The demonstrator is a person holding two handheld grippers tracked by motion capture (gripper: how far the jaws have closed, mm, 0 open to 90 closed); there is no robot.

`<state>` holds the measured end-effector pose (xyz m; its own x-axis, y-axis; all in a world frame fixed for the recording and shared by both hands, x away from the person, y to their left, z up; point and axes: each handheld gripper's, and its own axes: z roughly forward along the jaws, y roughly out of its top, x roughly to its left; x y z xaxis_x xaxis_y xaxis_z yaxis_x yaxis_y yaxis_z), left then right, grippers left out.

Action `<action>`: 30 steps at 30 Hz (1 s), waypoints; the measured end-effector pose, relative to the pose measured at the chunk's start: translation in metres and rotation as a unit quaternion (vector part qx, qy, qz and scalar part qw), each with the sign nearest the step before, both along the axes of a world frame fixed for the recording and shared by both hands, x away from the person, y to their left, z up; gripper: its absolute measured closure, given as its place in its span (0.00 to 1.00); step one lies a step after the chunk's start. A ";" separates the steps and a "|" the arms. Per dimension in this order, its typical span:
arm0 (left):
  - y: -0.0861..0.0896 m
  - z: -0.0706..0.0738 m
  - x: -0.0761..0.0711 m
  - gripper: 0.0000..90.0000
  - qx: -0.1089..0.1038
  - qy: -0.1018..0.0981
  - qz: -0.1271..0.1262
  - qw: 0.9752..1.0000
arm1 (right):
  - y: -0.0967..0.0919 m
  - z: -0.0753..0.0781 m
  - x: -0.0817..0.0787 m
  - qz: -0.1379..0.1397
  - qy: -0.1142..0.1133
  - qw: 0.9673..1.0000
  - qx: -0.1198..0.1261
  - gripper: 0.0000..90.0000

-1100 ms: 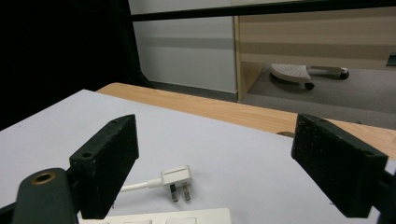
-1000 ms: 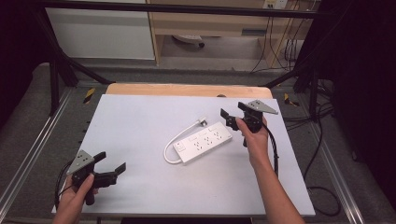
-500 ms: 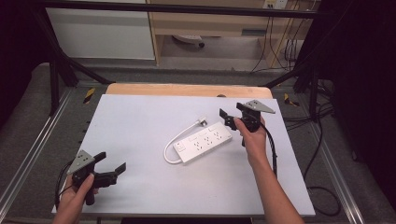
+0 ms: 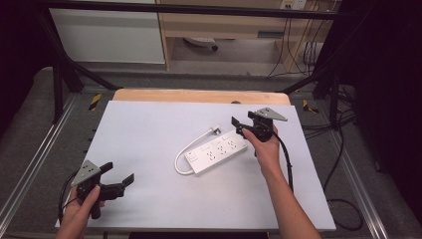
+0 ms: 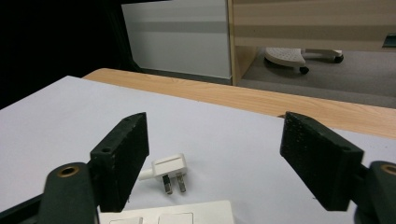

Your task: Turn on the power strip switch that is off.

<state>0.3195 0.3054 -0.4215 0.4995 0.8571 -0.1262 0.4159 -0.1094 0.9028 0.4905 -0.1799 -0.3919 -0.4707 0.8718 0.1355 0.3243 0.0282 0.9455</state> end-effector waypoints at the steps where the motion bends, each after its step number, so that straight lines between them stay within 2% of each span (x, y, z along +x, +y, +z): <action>1: 0.000 0.000 0.000 0.06 0.000 0.000 0.000 1.000 | 0.000 0.000 0.000 0.000 0.000 1.000 0.000 0.28; 10: 0.000 0.000 0.000 0.06 0.001 0.000 0.001 1.000 | 0.006 -0.006 0.002 0.001 0.003 1.000 -0.004 0.41; 21: 0.001 0.000 0.000 0.06 0.000 -0.002 0.001 1.000 | 0.015 -0.012 0.002 0.003 -0.006 1.000 -0.017 0.63; 30: 0.001 0.000 0.000 0.06 -0.001 -0.001 0.001 1.000 | 0.021 -0.019 0.002 0.012 -0.005 1.000 -0.023 0.77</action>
